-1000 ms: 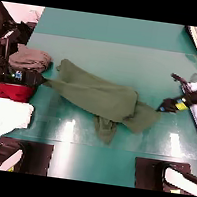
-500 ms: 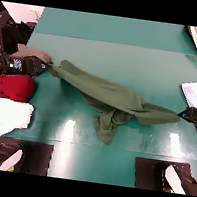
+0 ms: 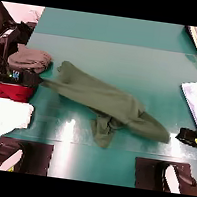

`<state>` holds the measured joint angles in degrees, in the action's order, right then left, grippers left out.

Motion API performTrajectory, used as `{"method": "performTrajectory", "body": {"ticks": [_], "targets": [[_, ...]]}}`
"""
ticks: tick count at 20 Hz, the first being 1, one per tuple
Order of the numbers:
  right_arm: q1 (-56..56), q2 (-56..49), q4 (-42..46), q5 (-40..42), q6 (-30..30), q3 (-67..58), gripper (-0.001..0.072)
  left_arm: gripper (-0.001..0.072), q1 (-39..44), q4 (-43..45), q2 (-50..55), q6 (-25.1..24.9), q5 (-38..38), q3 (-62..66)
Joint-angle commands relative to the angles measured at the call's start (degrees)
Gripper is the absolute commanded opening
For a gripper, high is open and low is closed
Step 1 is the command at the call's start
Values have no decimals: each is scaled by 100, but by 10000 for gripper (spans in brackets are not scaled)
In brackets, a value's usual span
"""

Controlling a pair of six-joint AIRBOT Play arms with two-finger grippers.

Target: Fold the shirts.

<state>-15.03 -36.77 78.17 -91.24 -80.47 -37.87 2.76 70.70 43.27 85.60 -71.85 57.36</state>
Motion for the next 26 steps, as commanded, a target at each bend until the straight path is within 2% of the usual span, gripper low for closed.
{"method": "performTrajectory", "body": {"ticks": [1,4,6,11,14,19,20,21,26], "targets": [[4,-278,-413,22,-31,-168,477,25,7,94,-4,-7,-105,7],[4,-975,-1587,369,354,-570,469,25,7,92,-4,-7,-103,7],[83,-1515,-2072,835,621,-643,447,25,7,90,-4,-7,-103,7],[1213,-2942,-2146,1687,1207,-643,442,25,7,90,-4,-7,-103,7],[1965,-3668,-2100,2107,1266,-745,435,25,7,87,-4,-4,-103,7],[2474,-4509,-2098,2096,1261,-1464,425,25,7,85,-4,-7,-125,7],[2474,-4590,-2098,1987,1261,-1556,358,25,7,85,-7,-7,-133,7],[2468,-4645,-2081,1856,1261,-1622,344,25,7,85,-4,-7,-164,7],[2468,-4647,-1506,1316,1263,-1641,337,25,7,87,-4,-9,-162,7]]}}
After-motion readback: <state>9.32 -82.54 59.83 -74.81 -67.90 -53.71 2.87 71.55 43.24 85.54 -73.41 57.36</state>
